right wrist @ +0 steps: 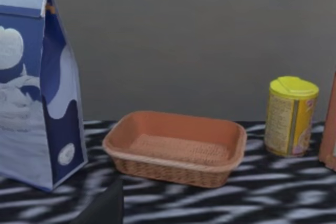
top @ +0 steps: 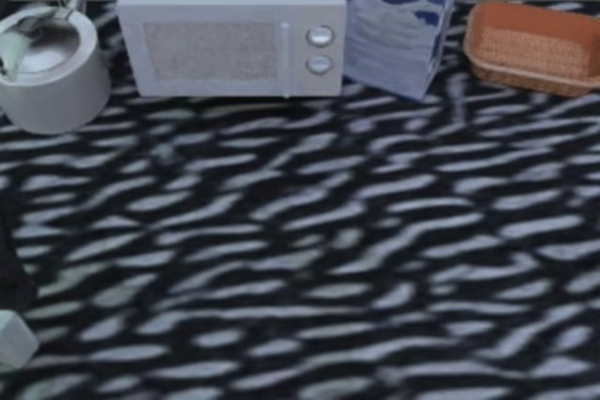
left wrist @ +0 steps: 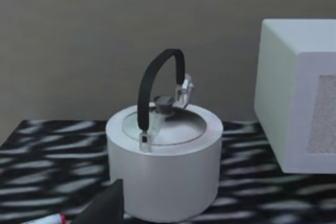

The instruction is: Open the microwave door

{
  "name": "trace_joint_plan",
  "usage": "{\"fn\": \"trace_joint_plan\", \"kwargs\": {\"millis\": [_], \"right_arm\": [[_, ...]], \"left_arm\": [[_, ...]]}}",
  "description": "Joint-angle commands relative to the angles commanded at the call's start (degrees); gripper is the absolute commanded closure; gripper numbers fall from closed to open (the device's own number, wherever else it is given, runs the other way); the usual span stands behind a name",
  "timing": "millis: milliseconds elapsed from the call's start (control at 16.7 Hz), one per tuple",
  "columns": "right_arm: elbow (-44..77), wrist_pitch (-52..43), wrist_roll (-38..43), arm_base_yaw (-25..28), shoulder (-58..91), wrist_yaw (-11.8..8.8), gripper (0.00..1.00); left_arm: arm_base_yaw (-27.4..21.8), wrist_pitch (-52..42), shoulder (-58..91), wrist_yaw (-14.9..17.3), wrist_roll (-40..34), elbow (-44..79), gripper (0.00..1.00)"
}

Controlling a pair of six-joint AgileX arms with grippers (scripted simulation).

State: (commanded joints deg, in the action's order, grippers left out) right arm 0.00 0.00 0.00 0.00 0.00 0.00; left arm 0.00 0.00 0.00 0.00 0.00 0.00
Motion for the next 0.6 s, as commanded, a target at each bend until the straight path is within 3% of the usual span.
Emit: {"fn": "trace_joint_plan", "kwargs": {"millis": [300,600], "right_arm": [[0.0,0.0,0.0,0.0,0.0,0.0,0.0],[0.0,0.0,0.0,0.0,0.0,0.0,0.0]], "left_arm": [[-1.4,-1.9,3.4,-0.3,-1.1,3.5,0.0],[-6.8,-11.0,20.6,-2.5,-5.6,20.7,0.0]]}}
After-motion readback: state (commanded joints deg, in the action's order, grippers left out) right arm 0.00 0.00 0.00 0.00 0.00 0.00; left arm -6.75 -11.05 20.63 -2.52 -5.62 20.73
